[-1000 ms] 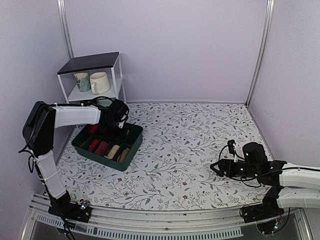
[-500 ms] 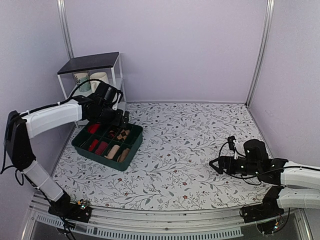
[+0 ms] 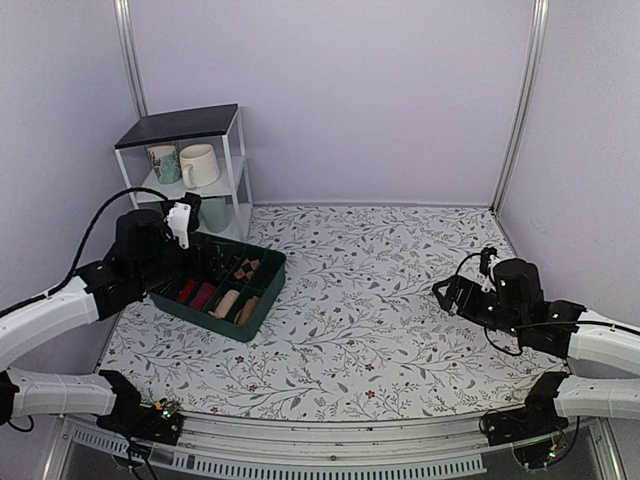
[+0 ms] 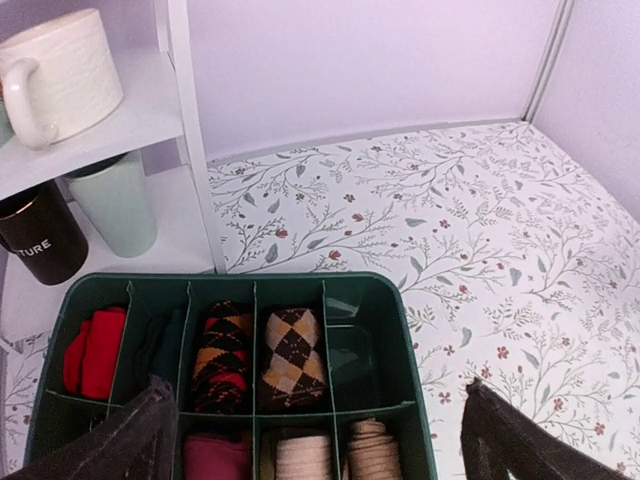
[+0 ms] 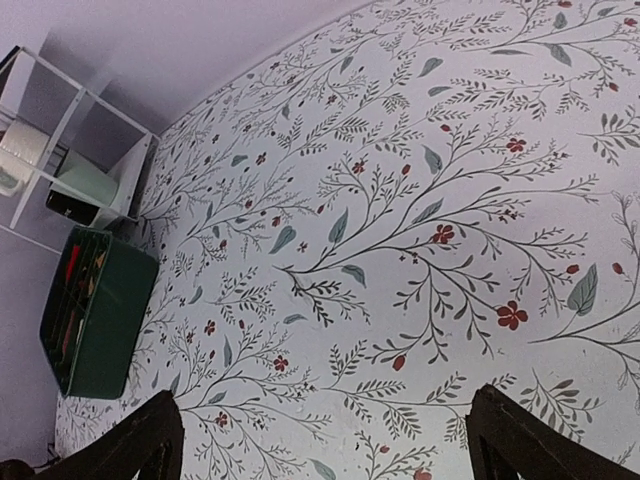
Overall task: Roll the socks
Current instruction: Reset both arms
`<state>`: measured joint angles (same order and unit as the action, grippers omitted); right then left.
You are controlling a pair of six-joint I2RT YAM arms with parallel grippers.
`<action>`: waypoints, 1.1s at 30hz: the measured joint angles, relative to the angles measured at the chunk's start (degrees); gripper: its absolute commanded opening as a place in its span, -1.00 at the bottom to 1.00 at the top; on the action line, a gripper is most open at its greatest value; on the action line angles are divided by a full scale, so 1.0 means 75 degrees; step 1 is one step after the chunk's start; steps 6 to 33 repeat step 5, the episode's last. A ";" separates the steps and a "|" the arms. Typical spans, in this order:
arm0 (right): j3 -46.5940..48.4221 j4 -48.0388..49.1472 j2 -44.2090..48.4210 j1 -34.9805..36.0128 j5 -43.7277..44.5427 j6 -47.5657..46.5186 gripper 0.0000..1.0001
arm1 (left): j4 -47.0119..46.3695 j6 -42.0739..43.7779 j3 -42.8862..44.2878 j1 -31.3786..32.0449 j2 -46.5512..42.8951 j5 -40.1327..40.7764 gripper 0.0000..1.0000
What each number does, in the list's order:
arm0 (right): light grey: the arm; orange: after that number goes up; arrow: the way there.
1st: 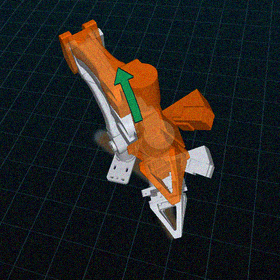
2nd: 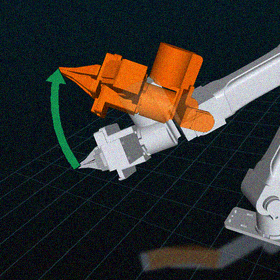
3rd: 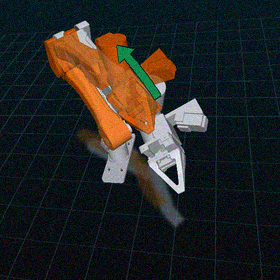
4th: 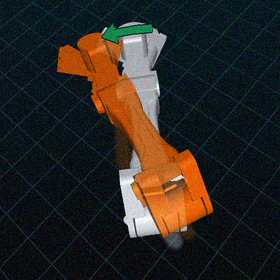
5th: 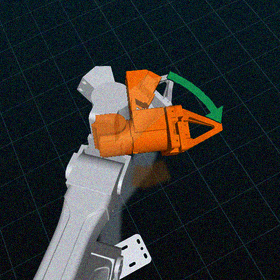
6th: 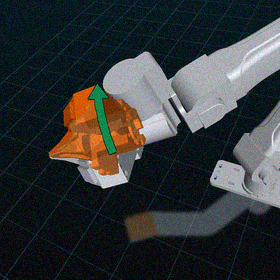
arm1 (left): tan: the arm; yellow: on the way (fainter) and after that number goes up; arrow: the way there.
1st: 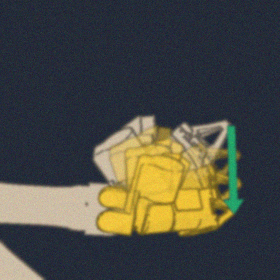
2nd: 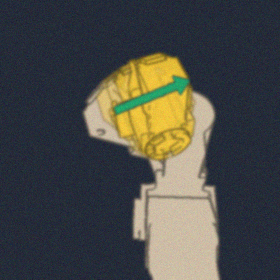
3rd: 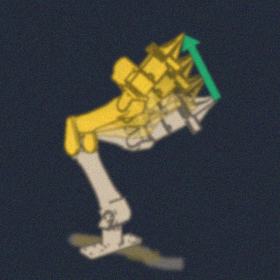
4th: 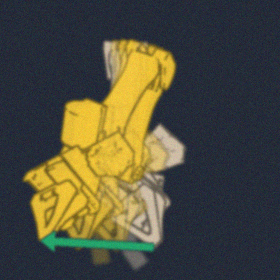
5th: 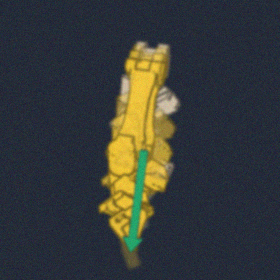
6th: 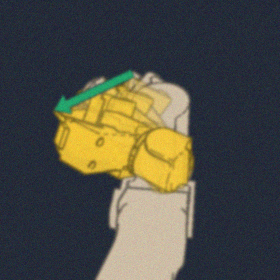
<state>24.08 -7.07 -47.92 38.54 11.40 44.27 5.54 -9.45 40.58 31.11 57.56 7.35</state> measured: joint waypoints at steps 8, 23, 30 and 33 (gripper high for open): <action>0.0041 -0.0175 0.0079 0.0000 0.0615 0.0201 1.00 | -0.0746 -0.0006 -0.0720 0.0003 -0.0644 -0.0248 0.99; 0.0041 -0.0175 0.0079 0.0000 0.0615 0.0201 1.00 | -0.0746 -0.0006 -0.0720 0.0003 -0.0644 -0.0248 0.99; 0.0041 -0.0175 0.0079 0.0000 0.0615 0.0201 1.00 | -0.0746 -0.0006 -0.0720 0.0003 -0.0644 -0.0248 0.99; 0.0041 -0.0175 0.0079 0.0000 0.0615 0.0201 1.00 | -0.0746 -0.0006 -0.0720 0.0003 -0.0644 -0.0248 0.99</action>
